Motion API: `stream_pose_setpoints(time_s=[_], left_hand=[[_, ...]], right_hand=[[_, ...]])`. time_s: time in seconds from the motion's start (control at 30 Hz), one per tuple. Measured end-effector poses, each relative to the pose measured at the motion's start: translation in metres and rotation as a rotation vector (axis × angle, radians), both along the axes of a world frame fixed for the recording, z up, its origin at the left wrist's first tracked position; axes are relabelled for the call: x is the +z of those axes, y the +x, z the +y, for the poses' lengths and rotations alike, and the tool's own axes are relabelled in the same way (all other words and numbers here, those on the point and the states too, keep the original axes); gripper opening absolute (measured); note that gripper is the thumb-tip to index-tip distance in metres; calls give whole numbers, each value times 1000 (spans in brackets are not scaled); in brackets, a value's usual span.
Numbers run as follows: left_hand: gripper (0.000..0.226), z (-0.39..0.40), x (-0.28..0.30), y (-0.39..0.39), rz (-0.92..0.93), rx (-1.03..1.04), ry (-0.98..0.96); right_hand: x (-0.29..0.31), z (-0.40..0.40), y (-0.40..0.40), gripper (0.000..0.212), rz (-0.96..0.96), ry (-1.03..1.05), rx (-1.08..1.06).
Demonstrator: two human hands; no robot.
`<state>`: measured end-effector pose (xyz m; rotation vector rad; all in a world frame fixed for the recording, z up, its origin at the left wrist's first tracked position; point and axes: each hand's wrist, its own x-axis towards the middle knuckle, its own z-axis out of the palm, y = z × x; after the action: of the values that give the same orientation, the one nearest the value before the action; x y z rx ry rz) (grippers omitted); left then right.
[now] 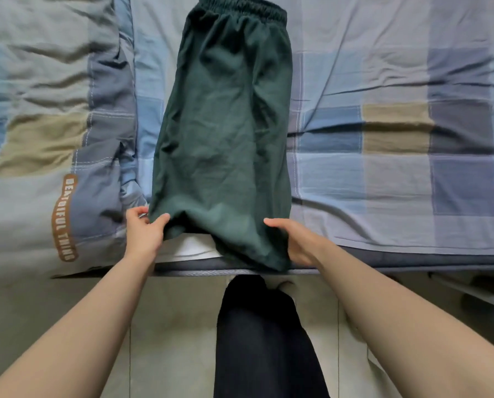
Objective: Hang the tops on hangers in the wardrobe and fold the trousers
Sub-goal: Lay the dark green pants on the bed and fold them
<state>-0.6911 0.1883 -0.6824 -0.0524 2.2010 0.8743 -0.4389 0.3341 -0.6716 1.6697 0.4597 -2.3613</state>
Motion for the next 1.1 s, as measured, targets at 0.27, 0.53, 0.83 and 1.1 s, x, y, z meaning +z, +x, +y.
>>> stream_pose_setpoints(time_s=[0.27,0.53,0.83,1.1], left_hand=[[14,-13,3,0,-170,114,113],[26,-49,11,23,-172,-58,-77],[28,-62,-6,48,-279,-122,-182],[4,-69,9,53,-231,-83,-140]], right_hand=[[-2,-15,38,33,-98,256,-90],[17,-12,107,22,-355,626,-45],[-8,-31,110,15,-414,455,313],[-10,-44,106,17,-367,301,151]])
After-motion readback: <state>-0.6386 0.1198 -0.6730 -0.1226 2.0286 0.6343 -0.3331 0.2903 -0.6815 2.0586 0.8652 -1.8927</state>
